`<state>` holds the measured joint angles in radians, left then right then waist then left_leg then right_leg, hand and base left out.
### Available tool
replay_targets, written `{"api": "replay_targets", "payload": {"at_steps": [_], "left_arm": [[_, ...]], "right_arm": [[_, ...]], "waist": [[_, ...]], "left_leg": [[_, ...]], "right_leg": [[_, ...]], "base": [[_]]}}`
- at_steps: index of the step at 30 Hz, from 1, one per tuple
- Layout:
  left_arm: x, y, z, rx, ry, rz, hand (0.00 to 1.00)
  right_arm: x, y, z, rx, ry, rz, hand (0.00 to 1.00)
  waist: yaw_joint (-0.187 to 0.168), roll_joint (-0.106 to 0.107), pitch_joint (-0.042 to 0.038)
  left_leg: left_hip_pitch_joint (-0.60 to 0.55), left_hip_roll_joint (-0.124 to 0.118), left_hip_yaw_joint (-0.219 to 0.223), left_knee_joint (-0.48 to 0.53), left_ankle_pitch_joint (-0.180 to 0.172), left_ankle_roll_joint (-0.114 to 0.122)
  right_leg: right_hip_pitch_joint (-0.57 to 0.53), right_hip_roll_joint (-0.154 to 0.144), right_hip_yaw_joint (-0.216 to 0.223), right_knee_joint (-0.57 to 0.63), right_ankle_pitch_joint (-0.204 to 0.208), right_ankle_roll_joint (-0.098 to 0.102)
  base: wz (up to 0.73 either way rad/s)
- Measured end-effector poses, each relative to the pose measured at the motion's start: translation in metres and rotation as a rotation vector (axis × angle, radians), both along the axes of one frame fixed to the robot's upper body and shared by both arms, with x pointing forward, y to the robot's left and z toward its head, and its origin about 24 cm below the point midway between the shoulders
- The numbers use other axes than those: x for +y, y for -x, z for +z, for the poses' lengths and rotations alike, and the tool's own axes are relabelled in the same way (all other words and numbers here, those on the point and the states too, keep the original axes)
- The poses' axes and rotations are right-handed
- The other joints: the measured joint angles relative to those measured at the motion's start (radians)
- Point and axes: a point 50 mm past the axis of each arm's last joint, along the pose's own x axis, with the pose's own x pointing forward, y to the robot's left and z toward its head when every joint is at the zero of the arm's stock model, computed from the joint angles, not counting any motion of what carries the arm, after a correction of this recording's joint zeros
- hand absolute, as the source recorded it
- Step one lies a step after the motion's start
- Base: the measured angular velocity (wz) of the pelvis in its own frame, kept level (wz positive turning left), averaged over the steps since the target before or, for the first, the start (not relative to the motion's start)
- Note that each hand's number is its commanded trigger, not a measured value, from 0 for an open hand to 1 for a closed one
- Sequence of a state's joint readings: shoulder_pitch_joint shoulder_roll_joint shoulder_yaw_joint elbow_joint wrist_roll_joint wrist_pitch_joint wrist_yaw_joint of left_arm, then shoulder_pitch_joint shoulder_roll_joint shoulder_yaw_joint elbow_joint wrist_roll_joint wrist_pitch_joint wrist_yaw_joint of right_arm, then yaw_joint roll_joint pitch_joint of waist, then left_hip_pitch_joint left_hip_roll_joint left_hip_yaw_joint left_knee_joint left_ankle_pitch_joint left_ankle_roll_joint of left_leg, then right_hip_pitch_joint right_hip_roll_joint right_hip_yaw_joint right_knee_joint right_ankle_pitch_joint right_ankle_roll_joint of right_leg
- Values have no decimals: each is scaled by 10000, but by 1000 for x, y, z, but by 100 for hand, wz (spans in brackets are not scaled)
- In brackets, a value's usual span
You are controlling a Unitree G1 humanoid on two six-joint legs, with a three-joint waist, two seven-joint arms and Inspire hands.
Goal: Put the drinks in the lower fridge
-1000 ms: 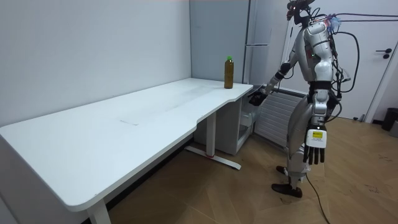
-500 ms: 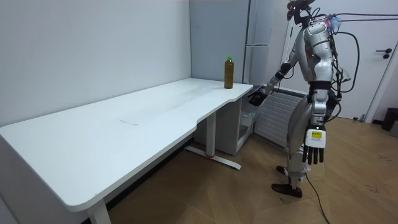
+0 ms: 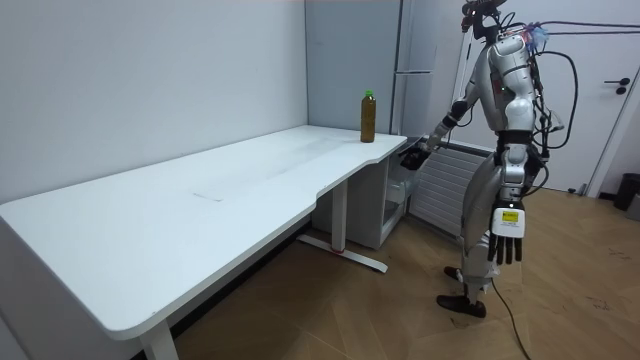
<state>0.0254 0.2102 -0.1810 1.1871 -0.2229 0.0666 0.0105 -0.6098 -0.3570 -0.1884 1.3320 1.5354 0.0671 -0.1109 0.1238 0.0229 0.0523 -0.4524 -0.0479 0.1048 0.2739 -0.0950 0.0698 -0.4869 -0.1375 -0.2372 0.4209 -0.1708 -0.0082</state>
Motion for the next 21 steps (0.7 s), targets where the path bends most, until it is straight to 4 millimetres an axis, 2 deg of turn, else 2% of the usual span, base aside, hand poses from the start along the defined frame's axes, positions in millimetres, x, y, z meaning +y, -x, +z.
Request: {"api": "replay_targets", "payload": {"at_steps": [18,19,20,21], "left_arm": [[-4,3,-2,372,-109,-611,0],[-4,3,-2,403,-134,-619,0],[-4,4,-2,419,-168,-640,0],[-4,4,-2,457,-224,-655,0]], "right_arm": [[3,11,-13,650,-392,-283,0],[3,13,-15,748,-400,-272,78],[3,14,-15,798,-407,-264,100],[4,15,-17,894,-469,-234,100]], "waist": [[-126,2,-8],[-130,4,-12],[-137,8,-18],[-151,5,-31]], "left_leg": [[52,13,4,90,44,20],[51,12,-4,87,44,20],[45,11,-3,86,44,20],[40,10,-8,81,44,20]], "right_leg": [[132,14,-31,-62,28,4],[133,20,-50,-43,30,4],[133,20,-81,-29,34,0],[137,18,-111,-26,39,-4]], "base": [[1],[0],[0],[0]]}}
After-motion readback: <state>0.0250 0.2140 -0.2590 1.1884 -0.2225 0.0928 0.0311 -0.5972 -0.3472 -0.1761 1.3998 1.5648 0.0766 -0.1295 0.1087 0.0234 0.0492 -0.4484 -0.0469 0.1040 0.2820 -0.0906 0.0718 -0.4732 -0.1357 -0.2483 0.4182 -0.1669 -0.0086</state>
